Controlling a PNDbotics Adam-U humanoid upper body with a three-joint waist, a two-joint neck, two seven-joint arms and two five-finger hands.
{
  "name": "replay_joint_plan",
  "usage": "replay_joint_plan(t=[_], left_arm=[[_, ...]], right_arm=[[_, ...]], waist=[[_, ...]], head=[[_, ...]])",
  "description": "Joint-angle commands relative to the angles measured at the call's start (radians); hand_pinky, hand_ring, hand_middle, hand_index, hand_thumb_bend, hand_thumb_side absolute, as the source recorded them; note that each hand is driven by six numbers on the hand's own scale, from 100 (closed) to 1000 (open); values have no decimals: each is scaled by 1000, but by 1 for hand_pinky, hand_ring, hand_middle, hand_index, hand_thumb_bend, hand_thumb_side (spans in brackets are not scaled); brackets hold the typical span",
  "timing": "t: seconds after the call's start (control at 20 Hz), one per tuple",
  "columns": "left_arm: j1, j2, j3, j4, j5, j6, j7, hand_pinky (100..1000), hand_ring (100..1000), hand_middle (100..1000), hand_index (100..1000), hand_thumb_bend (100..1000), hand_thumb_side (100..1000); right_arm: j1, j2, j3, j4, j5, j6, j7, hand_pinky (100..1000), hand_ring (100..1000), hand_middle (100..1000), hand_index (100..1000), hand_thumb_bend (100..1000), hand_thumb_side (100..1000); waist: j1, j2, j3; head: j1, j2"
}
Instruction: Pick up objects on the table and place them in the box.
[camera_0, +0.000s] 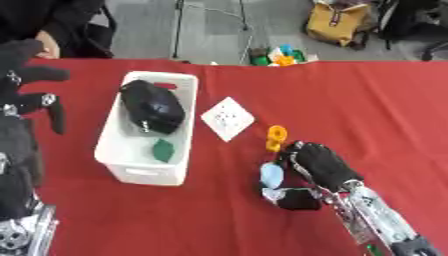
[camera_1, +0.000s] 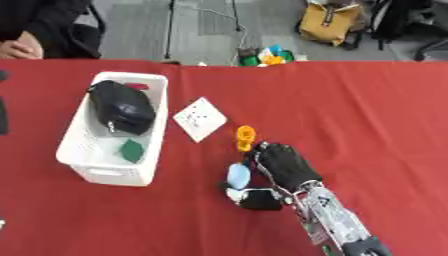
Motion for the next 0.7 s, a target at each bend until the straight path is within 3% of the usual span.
replay_joint_plan(t=[0.05,0.7], left_arm=[[-12,1,-2,-16,-2,1,1,146,611,725,784,100,1000],[-10,1,2,-16,-5,1,6,146,612,725,785,100,1000]], right_arm=[[-13,-15,-2,-23,-8,1,-5,330,459,361,572,447,788],[-12,-17,-1,-25,-10,0,-13,320,454,346,550,348,753]], waist=[[1,-22,0],[3,-22,1]], head=[[0,-9],[-2,-6]])
